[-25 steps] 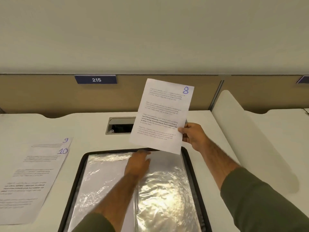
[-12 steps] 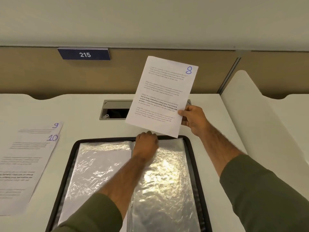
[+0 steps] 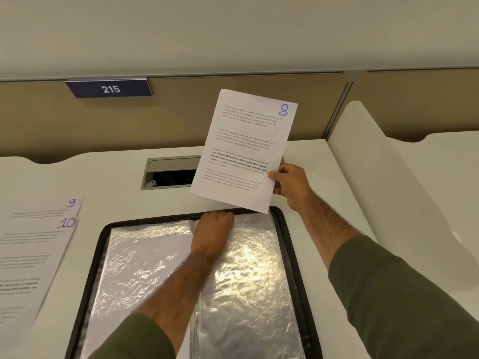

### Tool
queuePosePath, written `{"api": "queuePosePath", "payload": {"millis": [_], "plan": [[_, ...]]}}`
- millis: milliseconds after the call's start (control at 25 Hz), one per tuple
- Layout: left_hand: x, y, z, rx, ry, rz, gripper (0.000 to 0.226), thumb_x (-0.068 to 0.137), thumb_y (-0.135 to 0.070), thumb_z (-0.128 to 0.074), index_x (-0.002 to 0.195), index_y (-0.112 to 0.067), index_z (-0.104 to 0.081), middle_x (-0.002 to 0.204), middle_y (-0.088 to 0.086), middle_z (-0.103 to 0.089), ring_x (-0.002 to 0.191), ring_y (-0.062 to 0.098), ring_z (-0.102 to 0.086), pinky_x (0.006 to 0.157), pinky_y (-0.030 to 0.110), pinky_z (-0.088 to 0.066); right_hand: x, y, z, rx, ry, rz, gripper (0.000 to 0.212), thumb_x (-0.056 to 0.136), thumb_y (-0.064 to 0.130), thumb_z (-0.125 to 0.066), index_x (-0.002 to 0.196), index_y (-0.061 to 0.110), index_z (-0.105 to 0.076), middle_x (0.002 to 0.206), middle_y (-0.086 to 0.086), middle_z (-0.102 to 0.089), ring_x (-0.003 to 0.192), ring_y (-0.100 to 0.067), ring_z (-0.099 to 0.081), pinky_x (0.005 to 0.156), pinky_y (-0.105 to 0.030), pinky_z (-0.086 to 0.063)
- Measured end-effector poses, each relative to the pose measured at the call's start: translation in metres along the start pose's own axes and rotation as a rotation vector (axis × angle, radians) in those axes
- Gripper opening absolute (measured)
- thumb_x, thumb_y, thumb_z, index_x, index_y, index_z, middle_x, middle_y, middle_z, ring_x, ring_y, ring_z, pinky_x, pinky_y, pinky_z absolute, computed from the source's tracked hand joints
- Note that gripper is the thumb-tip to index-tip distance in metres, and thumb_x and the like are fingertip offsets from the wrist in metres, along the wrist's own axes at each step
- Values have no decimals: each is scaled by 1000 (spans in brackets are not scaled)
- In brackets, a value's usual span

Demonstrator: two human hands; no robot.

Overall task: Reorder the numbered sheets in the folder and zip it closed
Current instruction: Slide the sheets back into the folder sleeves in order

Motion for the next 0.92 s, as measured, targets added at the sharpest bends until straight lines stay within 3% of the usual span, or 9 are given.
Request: {"api": "queuePosePath", "payload": {"millis": [120,240,320,440,640,760,920], "plan": [[-8,-6,7,-27,-39,-2,36,61,-2,-85,74,-19,-56,63,-5,-49,56,14,-39,53,28,-29,-1,-3,-1,27,-27,14,7,93,-2,-65,100,0,-65,109,-12,-74,96,-29,-73,74,-43,-63],[-12,-6,4,-41,-14,-9,27,65,-5,-85,84,-16,-70,94,-1,-61,82,17,-52,70,30,-44,-2,-1,-10,27,-45,40,7,93,-1,-65,100,-3,-65,108,-13,-74,96,-28,-73,72,-41,-63],[-12,-5,3,-46,21,5,22,73,-8,-83,90,-18,-73,95,-3,-60,82,13,-53,69,27,-41,-2,1,-19,31,-49,52,6,93,-1,-64,99,-4,-65,106,-11,-74,95,-26,-73,68,-37,-63],[-12,-3,3,-94,94,37,12,92,-14,-65,99,-23,-69,96,-7,-64,78,10,-61,65,23,-43,-2,0,-32,32,-44,67,3,94,0,-64,96,-1,-65,102,-8,-74,91,-23,-72,67,-34,-63],[-7,11,6,-261,77,161,18,106,-28,-41,104,-26,-58,88,-8,-68,76,11,-61,67,30,-46,1,-11,-48,17,-32,57,8,93,0,-65,88,7,-66,103,-10,-74,95,-26,-73,73,-41,-63],[-3,16,7,-293,34,164,20,105,-33,-45,109,-30,-64,99,-13,-70,86,8,-64,75,28,-49,0,-17,-47,4,-31,61,6,94,1,-65,91,6,-68,103,-11,-74,93,-26,-73,68,-36,-62],[0,20,12,-329,-30,174,19,103,-35,-52,109,-31,-69,107,-16,-69,91,2,-61,73,19,-39,-2,-20,-39,-39,-21,58,5,94,2,-64,95,-2,-67,102,-10,-75,90,-26,-73,70,-38,-63]]}}
Point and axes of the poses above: each hand's wrist, its own x-axis towards the middle knuckle, its own z-axis out of the back of the hand, y = z × x, the point moved 4 cm from there along x, towards the middle knuckle
